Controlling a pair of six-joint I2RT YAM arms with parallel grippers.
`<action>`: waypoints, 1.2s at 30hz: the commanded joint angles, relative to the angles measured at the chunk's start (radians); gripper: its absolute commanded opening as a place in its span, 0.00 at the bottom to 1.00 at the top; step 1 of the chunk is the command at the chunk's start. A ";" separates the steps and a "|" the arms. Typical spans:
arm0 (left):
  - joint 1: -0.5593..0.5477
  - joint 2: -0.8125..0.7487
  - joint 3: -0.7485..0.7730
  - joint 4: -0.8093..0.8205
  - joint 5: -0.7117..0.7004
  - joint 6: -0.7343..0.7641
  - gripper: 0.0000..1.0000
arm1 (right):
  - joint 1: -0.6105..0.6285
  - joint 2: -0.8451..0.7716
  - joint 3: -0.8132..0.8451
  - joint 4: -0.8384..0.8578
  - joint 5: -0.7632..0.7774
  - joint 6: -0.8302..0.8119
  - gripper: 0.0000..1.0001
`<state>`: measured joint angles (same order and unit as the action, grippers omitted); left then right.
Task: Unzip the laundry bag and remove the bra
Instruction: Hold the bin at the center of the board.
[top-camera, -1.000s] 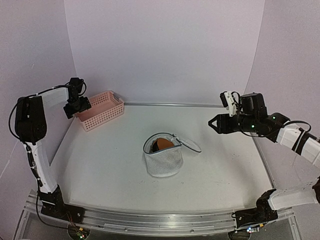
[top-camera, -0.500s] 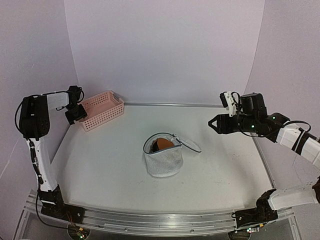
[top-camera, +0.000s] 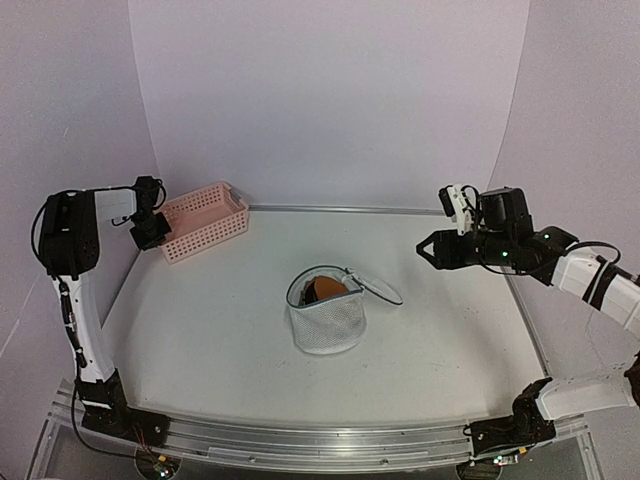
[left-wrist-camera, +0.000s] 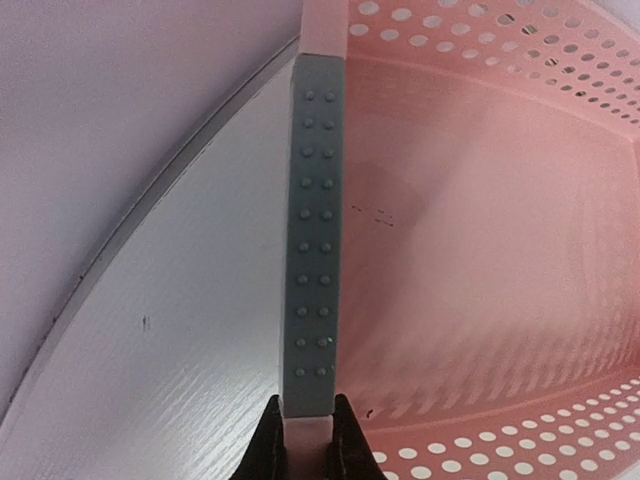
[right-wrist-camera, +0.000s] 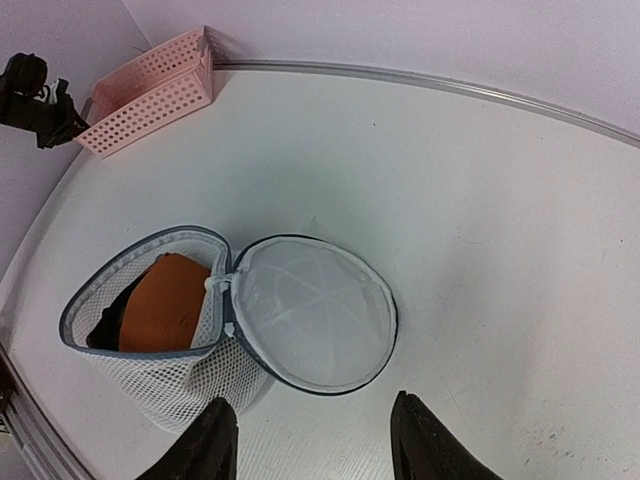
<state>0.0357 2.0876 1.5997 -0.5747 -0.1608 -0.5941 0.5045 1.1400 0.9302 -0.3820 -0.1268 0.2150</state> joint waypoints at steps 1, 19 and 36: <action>0.001 -0.059 -0.032 0.023 0.001 0.015 0.00 | -0.003 0.003 0.001 0.045 -0.014 0.009 0.53; -0.088 -0.280 -0.328 0.075 0.080 -0.004 0.00 | 0.068 0.051 0.012 0.061 -0.083 -0.023 0.51; -0.355 -0.382 -0.466 0.144 0.109 -0.139 0.00 | 0.215 0.108 0.059 0.047 0.001 -0.028 0.51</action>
<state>-0.2626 1.7439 1.1305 -0.4381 -0.0727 -0.6838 0.6907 1.2449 0.9302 -0.3695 -0.1596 0.2016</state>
